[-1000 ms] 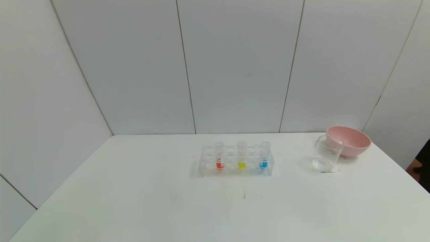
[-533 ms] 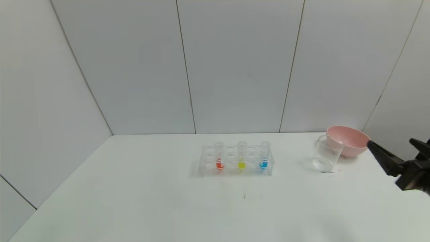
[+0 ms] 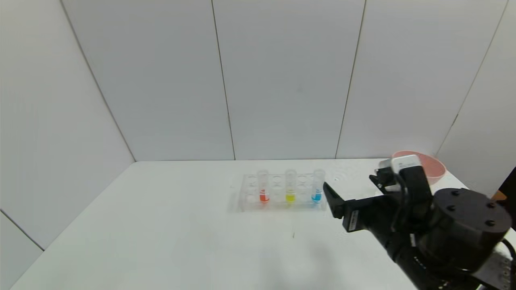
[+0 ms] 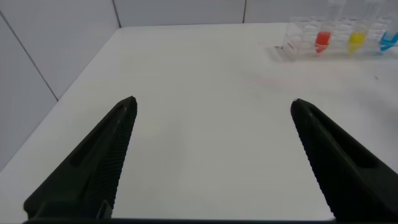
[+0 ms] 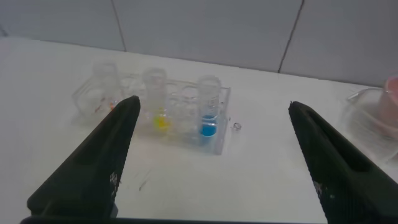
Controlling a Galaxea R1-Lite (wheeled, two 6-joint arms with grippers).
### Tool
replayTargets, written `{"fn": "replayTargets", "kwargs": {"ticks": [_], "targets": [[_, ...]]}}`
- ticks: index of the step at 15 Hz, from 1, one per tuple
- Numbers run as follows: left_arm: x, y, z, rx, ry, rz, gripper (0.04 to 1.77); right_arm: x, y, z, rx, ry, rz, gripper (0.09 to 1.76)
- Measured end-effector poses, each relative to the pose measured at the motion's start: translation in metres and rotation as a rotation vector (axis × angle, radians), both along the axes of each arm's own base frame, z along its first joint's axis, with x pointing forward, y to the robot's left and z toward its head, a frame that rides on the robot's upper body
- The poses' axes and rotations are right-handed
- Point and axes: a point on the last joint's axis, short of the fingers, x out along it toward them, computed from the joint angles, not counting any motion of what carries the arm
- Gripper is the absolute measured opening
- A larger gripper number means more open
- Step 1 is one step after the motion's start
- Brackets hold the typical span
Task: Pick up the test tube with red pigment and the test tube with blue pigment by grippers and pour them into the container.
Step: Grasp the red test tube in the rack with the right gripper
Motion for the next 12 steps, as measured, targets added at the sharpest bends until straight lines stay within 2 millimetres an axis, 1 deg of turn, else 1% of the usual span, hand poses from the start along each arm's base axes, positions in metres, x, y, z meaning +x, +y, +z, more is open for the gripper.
{"fn": "replayTargets", "kwargs": {"ticks": [2,4,6,12], "targets": [[0.0,0.0,0.0,0.0,0.0,0.0,1.76,0.001,0.028,-0.004,-0.014,0.035,0.03,1.71],[0.0,0.0,0.0,0.0,0.0,0.0,1.76,0.002,0.051,-0.009,-0.004,0.06,0.06,1.71],[0.0,0.0,0.0,0.0,0.0,0.0,1.76,0.006,0.067,-0.015,0.001,0.068,0.075,1.71],[0.0,0.0,0.0,0.0,0.0,0.0,1.76,0.028,0.111,-0.036,0.006,0.066,0.087,1.71]]}}
